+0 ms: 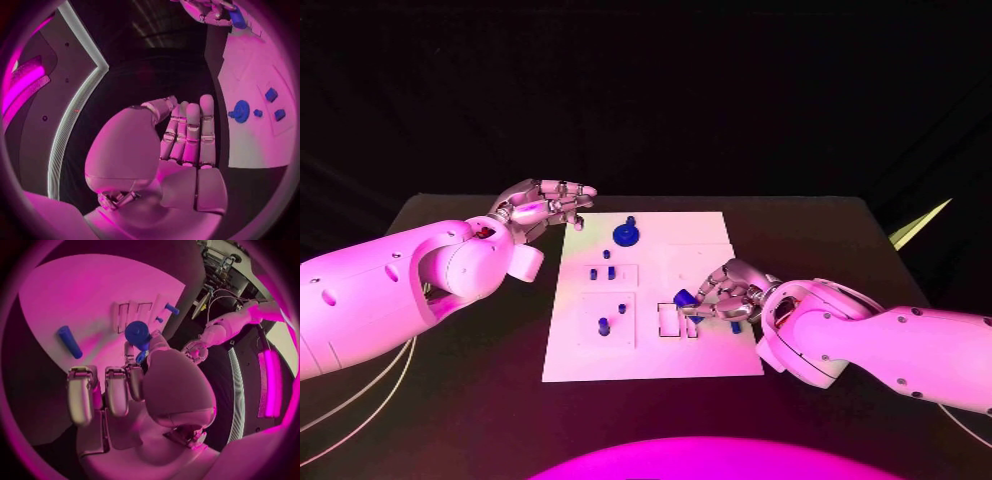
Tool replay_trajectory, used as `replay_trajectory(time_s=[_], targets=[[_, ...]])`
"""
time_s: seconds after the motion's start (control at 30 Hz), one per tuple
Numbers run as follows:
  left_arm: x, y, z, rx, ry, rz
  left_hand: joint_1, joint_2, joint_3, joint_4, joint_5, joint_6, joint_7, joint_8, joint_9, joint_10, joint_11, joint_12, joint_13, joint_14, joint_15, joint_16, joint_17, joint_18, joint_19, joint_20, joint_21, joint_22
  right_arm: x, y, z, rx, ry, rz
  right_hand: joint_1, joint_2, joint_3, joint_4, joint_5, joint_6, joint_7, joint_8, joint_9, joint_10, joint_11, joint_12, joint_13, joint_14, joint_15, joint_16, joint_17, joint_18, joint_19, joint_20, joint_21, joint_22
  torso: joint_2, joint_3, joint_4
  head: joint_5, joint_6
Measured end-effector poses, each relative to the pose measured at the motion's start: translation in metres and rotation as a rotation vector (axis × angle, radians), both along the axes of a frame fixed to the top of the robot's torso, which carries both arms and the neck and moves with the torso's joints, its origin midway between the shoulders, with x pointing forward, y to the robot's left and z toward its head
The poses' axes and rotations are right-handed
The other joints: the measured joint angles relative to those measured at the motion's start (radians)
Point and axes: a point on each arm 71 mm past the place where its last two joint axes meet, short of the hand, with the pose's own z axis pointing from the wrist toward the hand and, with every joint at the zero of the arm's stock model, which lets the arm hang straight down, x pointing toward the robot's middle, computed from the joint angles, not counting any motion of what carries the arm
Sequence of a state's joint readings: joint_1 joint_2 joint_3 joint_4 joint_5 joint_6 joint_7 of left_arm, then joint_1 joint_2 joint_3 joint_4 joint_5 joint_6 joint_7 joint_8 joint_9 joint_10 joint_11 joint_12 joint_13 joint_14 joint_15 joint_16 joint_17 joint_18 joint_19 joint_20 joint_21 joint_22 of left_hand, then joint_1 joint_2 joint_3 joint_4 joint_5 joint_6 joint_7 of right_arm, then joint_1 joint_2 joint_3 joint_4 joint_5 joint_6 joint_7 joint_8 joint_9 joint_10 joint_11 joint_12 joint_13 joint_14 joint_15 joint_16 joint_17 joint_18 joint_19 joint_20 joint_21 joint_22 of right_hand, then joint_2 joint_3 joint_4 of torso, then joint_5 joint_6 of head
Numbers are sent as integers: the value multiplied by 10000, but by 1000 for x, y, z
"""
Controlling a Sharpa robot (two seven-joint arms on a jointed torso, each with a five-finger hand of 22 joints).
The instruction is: Assemble the parts on the task board
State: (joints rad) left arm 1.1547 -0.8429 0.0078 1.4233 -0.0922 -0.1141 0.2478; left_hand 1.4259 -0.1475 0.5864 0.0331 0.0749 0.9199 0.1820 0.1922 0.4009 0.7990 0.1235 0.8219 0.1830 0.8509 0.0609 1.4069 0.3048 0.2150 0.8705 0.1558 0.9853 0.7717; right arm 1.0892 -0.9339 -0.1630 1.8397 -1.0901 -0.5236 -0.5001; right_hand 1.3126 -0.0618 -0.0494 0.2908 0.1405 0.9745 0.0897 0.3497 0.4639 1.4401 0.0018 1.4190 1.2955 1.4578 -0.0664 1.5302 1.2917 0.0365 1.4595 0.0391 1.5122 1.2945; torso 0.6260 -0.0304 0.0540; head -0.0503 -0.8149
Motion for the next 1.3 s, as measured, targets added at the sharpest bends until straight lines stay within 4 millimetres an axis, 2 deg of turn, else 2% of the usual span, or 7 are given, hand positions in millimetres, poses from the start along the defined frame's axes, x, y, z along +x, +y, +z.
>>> replay_trajectory(time_s=[0.4, 1.03, 1.07, 1.13, 1.17, 1.27, 1.3], targets=[[0, -2, 0, -11, 18, -47, 0, 0, 0, 0, 0, 0, 0, 0, 1, 0, 0, 0, 2, 0, 0, 0, 1, 0, 0, 0, 0, -5, 2, 18, -9, -104, 280, 463, -2, 0, 0, 1, 0, 4, -4, 1, 0, 1, 0, -1, 0, 0, 0, 0, 0, 0, 0, 0, -1, 0, 12, -1, 18, 13, -51], [0, -2, 0, 5, 66, -74, 0, 0, 0, 0, 0, 0, 0, 0, 2, 0, 0, 0, 2, 0, 0, 0, 2, 0, 0, 0, 0, -7, 9, 22, -12, -552, 71, 533, -88, 77, 0, 1, -77, 137, -132, 26, 90, 35, -37, -1, 0, 1, -1, 0, 1, 0, 0, 0, 0, 1, 15, 7, 25, 56, -135], [0, -2, 0, 6, 66, -72, 0, 0, 0, 0, 0, 0, 0, 0, 3, 0, 0, 0, 2, 0, 0, 0, 2, 0, 0, 0, 0, -8, 10, 22, -12, -596, 43, 543, -202, -34, 0, 1, -76, 162, -157, 29, 206, 36, -37, -1, 0, 1, -1, 0, 1, 0, 0, 0, 0, 1, 13, 7, 25, 57, -135], [0, -2, 0, 9, 66, -66, 0, 0, 0, 0, 0, 0, 0, 0, 3, 0, 0, 0, 2, 0, 0, 0, 2, 0, 0, 0, 0, -8, 10, 22, -12, -695, -6, 586, -313, 62, 0, 1, -77, 185, -180, 63, 296, 37, -37, -1, 0, 1, -1, 0, 1, 0, 1, -1, 0, 1, 12, 7, 21, 58, -135], [0, -2, 0, 9, 66, -66, 0, 0, 0, 0, 0, 0, 0, 0, 2, 0, 0, 0, 2, 0, 0, 0, 2, 0, 0, 0, 0, -8, 10, 22, -12, -735, -17, 611, -473, -48, 0, 1, -76, 207, -199, 70, 349, 37, -37, -1, 0, 1, -1, 0, 1, 0, 1, 0, 0, 1, 12, 7, 19, 58, -135], [0, -2, 0, 11, 66, -60, 0, 0, 0, 0, 0, 0, 0, 0, 2, 0, 0, 0, 2, 0, 0, 0, 2, 0, 0, 0, 0, -8, 9, 21, -13, -861, 0, 723, -1058, 75, -1, 2, -72, 253, -246, 228, 468, 72, -74, -2, 0, 1, -3, 0, 1, 0, 1, -1, 0, 2, 10, 7, 17, 54, -131], [0, -1, 0, 12, 66, -59, 0, 0, 0, 0, 0, 0, 0, 0, 3, 0, 0, 0, 2, 0, 0, 0, 2, -1, 0, 0, 0, -8, 9, 22, -13, -884, 7, 759, -1510, 81, -1, 2, -69, 310, -300, 521, 636, 72, -73, -2, 0, 0, -3, 0, 1, 0, 1, -1, 0, 1, 9, 7, 14, 50, -130]])
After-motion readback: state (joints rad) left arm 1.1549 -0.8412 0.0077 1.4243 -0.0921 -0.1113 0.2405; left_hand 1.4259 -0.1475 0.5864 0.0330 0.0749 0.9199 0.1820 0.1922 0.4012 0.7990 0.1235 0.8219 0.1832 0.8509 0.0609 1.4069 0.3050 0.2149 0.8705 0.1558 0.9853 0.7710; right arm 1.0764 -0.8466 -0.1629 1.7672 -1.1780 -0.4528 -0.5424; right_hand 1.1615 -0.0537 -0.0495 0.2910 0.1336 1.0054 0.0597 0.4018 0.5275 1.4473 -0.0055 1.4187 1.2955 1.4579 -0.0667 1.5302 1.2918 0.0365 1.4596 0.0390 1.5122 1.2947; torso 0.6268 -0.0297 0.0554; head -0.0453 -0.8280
